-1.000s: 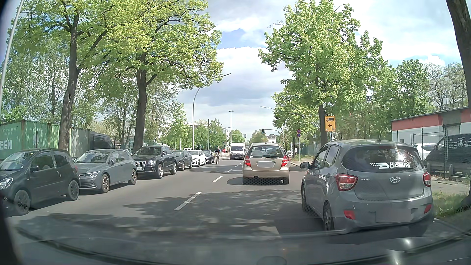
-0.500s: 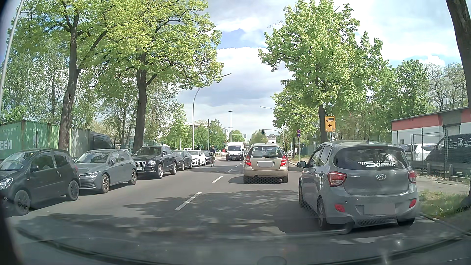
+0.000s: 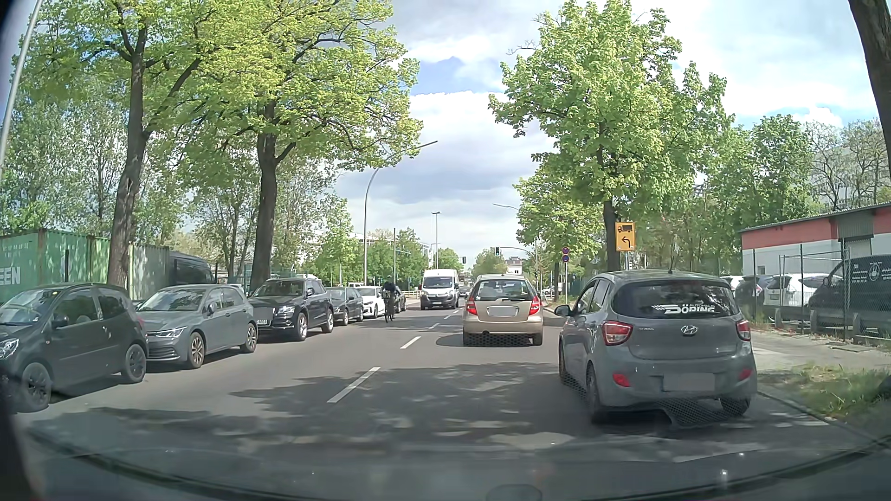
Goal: Follow the waypoints while adhering to traffic rules and regulations
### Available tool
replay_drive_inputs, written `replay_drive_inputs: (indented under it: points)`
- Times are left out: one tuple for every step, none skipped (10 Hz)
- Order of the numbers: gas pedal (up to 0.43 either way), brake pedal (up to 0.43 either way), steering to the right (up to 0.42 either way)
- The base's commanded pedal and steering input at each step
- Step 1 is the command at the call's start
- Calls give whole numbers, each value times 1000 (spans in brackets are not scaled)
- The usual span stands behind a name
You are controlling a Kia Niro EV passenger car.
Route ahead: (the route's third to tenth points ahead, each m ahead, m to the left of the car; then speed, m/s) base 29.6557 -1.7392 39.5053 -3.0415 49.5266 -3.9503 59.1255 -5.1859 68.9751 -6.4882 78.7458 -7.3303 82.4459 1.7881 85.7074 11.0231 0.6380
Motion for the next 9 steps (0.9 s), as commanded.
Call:
replay_drive_inputs:
  points:
    - [268, 24, -9]
    - [299, 18, -8]
    - [311, 24, -8]
    - [311, 24, -8]
    - [311, 24, -4]
    - [311, 24, 3]
    - [311, 18, 8]
    - [311, 24, 10]
    - [311, 24, 10]
